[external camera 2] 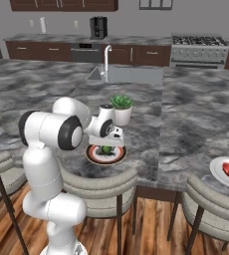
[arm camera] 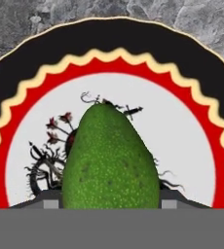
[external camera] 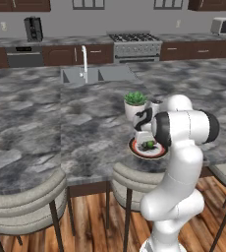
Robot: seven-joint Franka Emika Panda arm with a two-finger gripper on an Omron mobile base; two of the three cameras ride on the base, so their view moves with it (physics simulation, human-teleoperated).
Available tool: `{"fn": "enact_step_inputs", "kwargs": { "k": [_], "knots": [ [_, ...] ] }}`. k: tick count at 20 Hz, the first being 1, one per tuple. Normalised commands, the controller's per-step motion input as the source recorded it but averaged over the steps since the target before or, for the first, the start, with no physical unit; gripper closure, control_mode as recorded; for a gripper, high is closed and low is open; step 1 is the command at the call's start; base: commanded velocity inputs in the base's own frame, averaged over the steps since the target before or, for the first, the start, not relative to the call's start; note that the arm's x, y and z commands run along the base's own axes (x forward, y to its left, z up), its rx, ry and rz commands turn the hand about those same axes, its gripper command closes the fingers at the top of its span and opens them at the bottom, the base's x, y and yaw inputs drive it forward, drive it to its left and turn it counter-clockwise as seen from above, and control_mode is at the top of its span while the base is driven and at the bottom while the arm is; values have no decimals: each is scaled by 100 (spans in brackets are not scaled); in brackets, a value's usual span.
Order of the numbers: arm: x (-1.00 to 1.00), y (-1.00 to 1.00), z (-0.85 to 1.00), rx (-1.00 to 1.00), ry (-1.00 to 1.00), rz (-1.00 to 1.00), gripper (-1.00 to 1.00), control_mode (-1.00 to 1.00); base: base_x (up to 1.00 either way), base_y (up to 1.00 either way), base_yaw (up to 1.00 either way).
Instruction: Transport the steak and avocado to the fridge. Place the steak on the rack containing meat and place the avocado on the rack containing the vegetable, ensuring meats and vegetables are on different racks.
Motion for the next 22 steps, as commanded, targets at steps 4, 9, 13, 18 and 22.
{"fn": "enact_step_inputs", "kwargs": {
  "k": [4, 9, 13, 18, 22],
  "knots": [
    [-1, 0, -2, 0, 4, 0, 100, -100, 0, 0, 0],
    [-74, 12, 68, 0, -15, 0, 100, -100, 0, 0, 0],
    [-100, 0, 100, 3, -12, 0, 100, -100, 0, 0, 0],
    [-100, 0, 100, 1, -8, 0, 100, -100, 0, 0, 0],
    [-100, 0, 100, 3, 2, 0, 100, -100, 0, 0, 0]
  ]
}}
